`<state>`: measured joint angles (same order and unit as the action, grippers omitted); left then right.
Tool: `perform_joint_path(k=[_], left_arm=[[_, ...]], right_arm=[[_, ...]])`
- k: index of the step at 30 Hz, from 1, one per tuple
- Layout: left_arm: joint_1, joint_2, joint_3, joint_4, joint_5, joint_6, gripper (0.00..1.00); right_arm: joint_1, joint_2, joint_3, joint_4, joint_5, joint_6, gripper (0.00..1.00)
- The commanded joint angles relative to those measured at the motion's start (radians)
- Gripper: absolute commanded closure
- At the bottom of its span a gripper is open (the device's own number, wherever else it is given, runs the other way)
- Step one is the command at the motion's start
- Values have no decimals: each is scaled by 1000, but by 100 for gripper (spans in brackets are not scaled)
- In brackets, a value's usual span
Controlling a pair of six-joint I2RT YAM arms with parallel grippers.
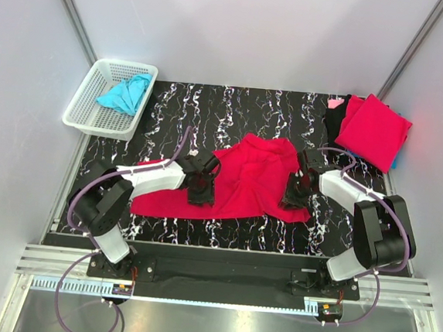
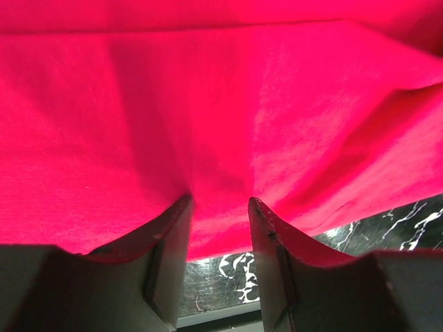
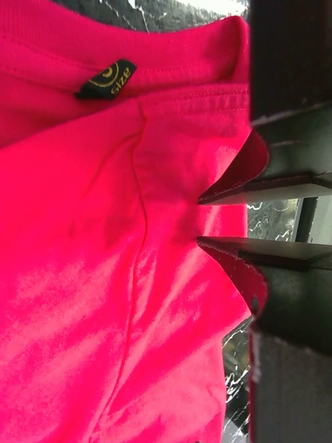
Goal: Fold and stack the t-shirts
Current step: Fold the tshirt
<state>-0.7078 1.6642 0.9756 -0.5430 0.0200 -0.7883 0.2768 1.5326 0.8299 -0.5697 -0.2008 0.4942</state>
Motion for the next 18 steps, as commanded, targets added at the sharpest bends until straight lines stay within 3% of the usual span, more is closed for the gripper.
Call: perform_joint_path(k=[1, 12, 18], left_arm=[[-2, 2, -14, 130, 77, -28, 56], [2, 51, -26, -32, -109, -107, 56], [2, -29, -55, -155, -212, -150, 56]], right_arm=[[1, -32, 5, 1, 63, 20, 67], [1, -28, -86, -88, 259, 184, 69], [1, -97, -81, -183, 359, 293, 72]])
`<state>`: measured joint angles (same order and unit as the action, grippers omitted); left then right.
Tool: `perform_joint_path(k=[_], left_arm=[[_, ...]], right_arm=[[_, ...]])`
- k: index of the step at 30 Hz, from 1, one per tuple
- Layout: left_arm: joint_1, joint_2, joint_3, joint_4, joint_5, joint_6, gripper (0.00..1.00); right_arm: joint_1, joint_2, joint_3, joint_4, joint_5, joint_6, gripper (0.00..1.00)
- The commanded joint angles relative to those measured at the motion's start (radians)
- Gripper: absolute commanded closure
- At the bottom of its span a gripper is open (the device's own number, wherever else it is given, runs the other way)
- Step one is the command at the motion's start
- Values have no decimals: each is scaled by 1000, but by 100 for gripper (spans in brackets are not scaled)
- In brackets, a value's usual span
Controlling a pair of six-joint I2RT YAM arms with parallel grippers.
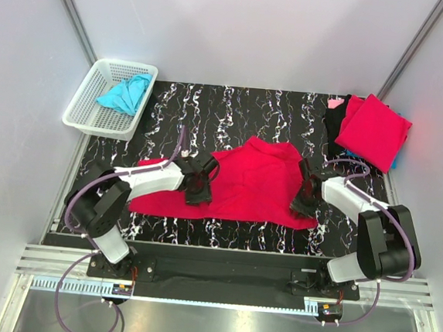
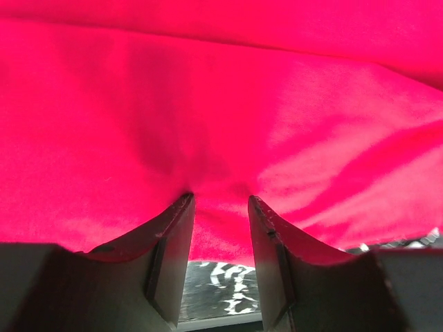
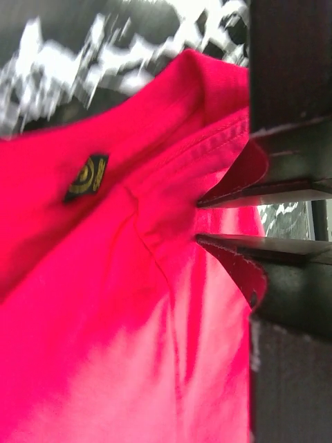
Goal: Fold and stack the t-shirts
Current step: Fold the tshirt
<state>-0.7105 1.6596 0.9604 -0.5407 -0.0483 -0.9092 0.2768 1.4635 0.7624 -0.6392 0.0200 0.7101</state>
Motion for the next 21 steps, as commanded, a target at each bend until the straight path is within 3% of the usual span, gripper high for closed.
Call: perform_joint_path(k=[1, 12, 21], left_arm=[[5, -40, -52, -194, -171, -48, 56], [2, -116, -138, -222, -163, -68, 56], [3, -296, 10, -340, -257, -20, 54]], right_arm=[[1, -32, -11, -125, 155, 95, 72], [4, 5, 17, -218, 198, 138, 83], [4, -155, 129, -344, 233, 117, 80]])
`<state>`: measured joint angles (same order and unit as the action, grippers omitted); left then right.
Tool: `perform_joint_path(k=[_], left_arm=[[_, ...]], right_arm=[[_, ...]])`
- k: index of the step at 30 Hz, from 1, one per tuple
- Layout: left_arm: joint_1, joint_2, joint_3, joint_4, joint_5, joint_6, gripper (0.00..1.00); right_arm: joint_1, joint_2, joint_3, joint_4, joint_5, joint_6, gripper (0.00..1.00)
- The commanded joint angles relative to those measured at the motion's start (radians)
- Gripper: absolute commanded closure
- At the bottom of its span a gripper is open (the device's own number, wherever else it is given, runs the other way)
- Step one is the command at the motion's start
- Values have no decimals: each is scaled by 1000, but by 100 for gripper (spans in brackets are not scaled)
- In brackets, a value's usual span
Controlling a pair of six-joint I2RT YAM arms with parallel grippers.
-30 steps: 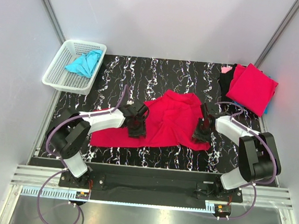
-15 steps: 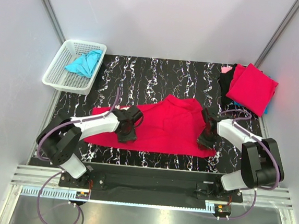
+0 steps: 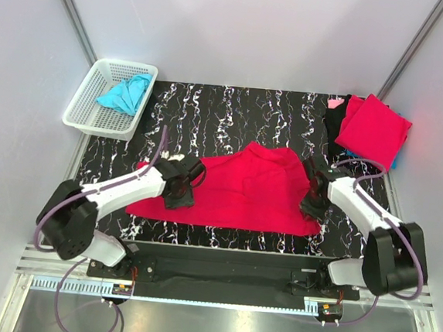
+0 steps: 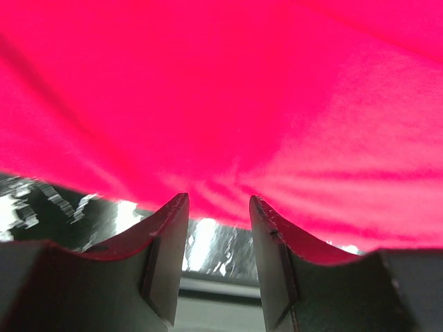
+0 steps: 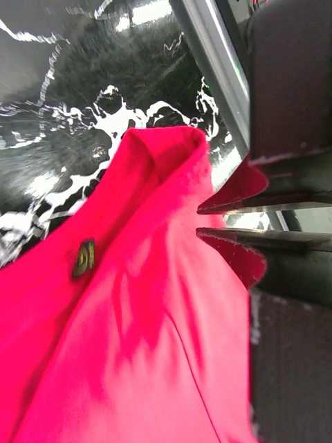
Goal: Fold and stack the t-shirts
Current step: Fold the tshirt
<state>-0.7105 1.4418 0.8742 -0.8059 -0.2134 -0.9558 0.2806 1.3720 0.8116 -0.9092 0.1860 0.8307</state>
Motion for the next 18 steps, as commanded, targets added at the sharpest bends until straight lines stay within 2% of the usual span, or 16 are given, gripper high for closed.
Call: perform_joint_path(k=[1, 4, 6, 9, 11, 13, 16, 18], left_arm=[[3, -92, 117, -91, -107, 31, 53], [17, -141, 178, -130, -153, 48, 50], [48, -153, 195, -136, -168, 55, 45], [108, -136, 195, -131, -167, 66, 45], [146, -121, 194, -119, -162, 75, 45], [193, -109, 175, -52, -110, 109, 45], [261, -106, 115, 81, 31, 132, 45], [345, -98, 59, 173, 144, 135, 45]], right_arm=[[0, -89, 90, -80, 67, -7, 80], [0, -132, 135, -91, 66, -16, 78], [0, -142, 156, -77, 44, -42, 76], [0, -117, 167, -10, -42, -119, 73], [3, -103, 164, 44, -80, -146, 66], [5, -94, 153, 122, -115, -194, 58], [5, -83, 158, 214, -151, -226, 57], [3, -53, 172, 240, -174, -232, 58]])
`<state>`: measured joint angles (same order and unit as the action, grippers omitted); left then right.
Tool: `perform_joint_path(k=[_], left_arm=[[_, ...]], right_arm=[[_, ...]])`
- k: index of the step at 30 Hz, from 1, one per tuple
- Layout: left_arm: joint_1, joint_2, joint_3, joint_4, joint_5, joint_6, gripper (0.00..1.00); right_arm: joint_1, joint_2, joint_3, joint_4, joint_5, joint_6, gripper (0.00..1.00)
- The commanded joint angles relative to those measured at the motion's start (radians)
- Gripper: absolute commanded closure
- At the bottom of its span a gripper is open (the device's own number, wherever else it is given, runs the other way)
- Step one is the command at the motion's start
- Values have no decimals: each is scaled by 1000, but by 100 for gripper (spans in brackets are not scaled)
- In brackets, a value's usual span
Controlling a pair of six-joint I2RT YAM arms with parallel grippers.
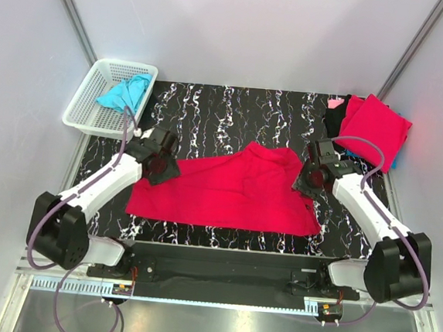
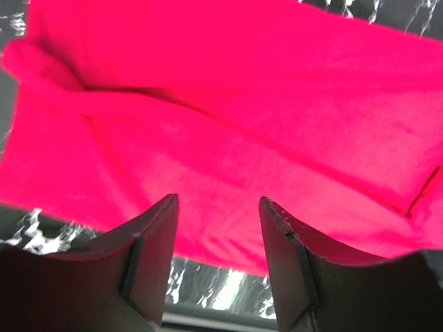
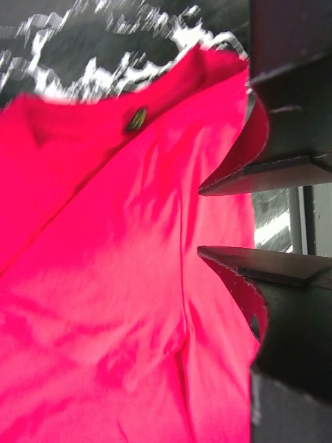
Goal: Fold and stack the t-shirts
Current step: Fold the tshirt
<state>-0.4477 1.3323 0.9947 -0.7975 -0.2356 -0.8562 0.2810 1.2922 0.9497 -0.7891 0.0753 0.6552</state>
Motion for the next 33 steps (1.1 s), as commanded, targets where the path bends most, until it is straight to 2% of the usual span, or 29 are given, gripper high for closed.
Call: perform_joint_path(k=[1, 2, 3, 5, 12, 17, 26, 33], left_arm=[[111, 24, -77, 190, 204, 36, 45], [160, 34, -91, 230, 229, 31, 45], [179, 48, -111, 247, 290, 29, 45], [214, 94, -120, 286, 323, 31, 46], [254, 211, -87, 371, 364, 43, 52], [273, 271, -41, 373, 340, 55, 56], [273, 291, -8, 321, 202, 71, 56], [273, 283, -19, 287, 212, 72, 55]], right_arm=[[3, 41, 52, 131, -72, -58, 58], [4, 57, 60, 131, -98, -58, 58], [3, 90, 67, 136, -110, -66, 57], [3, 117, 77, 139, -137, -69, 57], [3, 145, 29, 165, -183, -74, 57], [4, 101, -17, 172, -192, -77, 57], [4, 96, -40, 172, -198, -78, 57], [4, 105, -40, 172, -197, -68, 57]])
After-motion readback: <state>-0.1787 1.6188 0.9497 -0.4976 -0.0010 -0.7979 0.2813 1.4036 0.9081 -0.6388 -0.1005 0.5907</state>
